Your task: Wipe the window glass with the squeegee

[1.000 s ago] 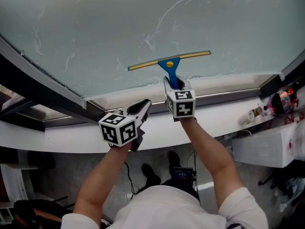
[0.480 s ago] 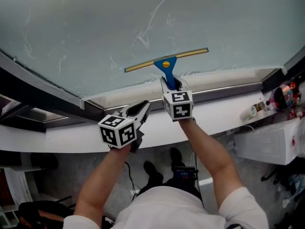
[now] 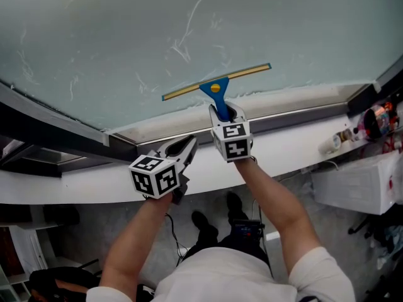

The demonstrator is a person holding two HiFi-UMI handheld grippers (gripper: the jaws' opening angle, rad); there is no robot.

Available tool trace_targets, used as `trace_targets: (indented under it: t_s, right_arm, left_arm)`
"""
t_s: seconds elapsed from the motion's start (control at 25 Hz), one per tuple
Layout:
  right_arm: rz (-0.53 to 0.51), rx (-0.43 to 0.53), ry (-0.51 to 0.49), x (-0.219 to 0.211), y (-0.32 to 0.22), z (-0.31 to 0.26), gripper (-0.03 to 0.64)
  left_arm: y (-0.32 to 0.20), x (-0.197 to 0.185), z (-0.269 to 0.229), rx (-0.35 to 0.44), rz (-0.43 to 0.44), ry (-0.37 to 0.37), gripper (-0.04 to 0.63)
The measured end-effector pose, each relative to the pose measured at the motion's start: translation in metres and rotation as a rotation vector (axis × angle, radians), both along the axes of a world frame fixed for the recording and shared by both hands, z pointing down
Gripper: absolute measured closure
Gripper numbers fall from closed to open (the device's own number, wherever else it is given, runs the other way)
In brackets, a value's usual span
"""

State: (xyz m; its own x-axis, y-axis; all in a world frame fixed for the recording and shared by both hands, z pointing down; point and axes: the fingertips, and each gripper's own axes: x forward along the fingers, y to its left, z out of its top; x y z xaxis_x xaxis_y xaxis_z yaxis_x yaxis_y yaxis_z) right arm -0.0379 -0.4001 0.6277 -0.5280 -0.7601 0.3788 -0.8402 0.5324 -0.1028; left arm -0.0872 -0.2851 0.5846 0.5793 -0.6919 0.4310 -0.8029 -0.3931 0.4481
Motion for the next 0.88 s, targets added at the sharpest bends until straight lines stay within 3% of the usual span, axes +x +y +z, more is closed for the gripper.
trace_targets:
  t_s: [0.88]
  right_arm:
    - [-0.014,-0.024,0.040,0.005,0.000,0.061,0.499]
  left_arm:
    - [-0.008,0.008,0.051,-0.073,0.013,0.000,0.543]
